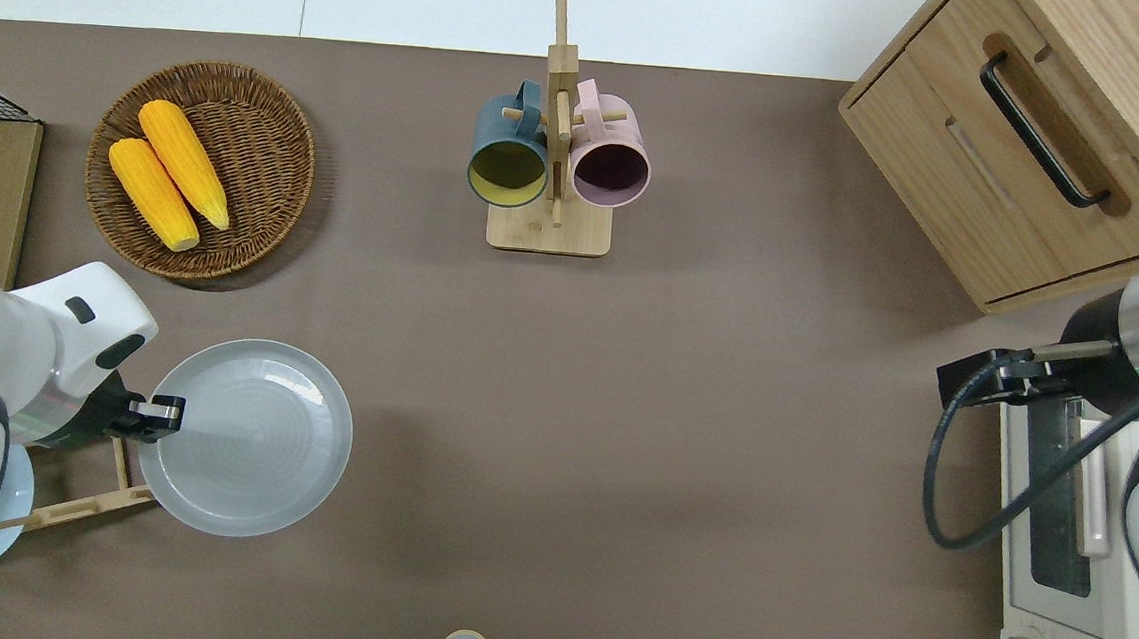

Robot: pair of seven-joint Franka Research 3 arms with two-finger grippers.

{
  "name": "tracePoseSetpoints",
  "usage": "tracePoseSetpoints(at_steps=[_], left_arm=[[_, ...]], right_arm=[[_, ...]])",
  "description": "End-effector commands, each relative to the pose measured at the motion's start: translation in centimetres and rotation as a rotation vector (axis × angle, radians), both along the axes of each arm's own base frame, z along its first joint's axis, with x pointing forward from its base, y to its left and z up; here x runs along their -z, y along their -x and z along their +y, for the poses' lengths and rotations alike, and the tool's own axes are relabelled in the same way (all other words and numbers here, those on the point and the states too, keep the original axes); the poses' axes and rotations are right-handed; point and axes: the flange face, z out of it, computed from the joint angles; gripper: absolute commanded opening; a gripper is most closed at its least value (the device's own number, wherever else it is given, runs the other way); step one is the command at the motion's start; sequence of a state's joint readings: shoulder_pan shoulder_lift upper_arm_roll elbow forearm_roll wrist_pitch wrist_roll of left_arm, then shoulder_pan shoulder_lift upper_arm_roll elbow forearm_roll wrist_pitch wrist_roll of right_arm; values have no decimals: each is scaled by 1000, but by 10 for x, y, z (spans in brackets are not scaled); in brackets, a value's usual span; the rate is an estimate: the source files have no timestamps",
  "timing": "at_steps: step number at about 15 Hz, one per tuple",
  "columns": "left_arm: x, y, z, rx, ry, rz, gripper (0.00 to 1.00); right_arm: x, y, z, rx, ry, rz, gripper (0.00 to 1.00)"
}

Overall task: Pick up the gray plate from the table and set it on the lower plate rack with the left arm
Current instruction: 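Lift the gray plate with the left gripper and carry it over the rack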

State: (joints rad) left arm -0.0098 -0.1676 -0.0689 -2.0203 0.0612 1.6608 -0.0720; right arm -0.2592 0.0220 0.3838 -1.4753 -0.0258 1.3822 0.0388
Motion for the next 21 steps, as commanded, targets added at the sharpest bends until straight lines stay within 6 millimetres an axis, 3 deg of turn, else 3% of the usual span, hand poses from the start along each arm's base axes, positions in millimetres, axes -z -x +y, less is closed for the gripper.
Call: tracePoseSetpoints(at_steps=[1, 14, 17, 21], left_arm=[[3, -1, 7, -45, -172, 36, 0], [35, -12, 77, 45, -771, 203, 0], [48, -16, 84, 43, -843, 238, 0], [70, -18, 78, 8, -886, 245, 0]], right_arm=[[-4, 2, -2, 14, 9, 0, 983], [-4, 2, -2, 14, 8, 0, 983], [-4, 2, -2, 14, 8, 0, 983], [-4, 2, -2, 14, 8, 0, 983]])
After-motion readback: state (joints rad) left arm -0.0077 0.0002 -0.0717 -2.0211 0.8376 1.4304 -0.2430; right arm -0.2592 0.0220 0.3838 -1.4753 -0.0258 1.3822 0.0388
